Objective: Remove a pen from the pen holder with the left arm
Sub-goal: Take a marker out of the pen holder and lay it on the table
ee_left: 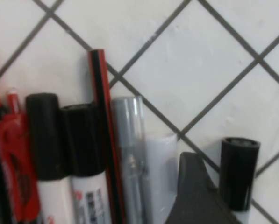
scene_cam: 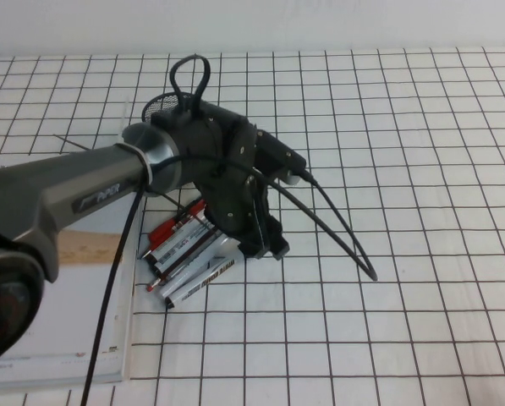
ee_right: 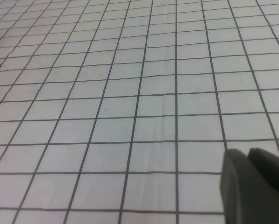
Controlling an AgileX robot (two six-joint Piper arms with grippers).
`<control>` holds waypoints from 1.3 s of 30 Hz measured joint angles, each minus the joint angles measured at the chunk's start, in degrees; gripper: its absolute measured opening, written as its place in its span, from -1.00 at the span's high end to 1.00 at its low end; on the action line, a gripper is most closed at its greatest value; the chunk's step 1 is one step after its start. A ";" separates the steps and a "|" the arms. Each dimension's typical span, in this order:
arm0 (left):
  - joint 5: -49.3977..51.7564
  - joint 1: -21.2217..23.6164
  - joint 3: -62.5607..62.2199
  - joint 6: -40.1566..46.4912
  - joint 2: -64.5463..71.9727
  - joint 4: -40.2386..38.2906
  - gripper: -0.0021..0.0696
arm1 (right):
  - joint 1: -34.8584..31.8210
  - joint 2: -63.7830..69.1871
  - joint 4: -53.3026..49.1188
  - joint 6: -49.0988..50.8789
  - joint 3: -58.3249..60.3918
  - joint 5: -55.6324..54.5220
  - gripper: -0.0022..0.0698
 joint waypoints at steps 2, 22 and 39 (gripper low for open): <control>2.01 0.00 -0.98 -0.23 -0.98 0.00 -0.06 | 0.00 0.00 0.00 0.00 0.00 0.00 0.98; 1.08 0.00 5.63 -4.18 -30.05 -2.61 0.94 | 0.00 0.00 0.00 0.00 0.00 0.00 0.98; -23.51 0.00 53.66 -9.47 -80.93 -2.36 0.94 | 0.00 0.00 0.00 0.00 0.00 0.00 0.98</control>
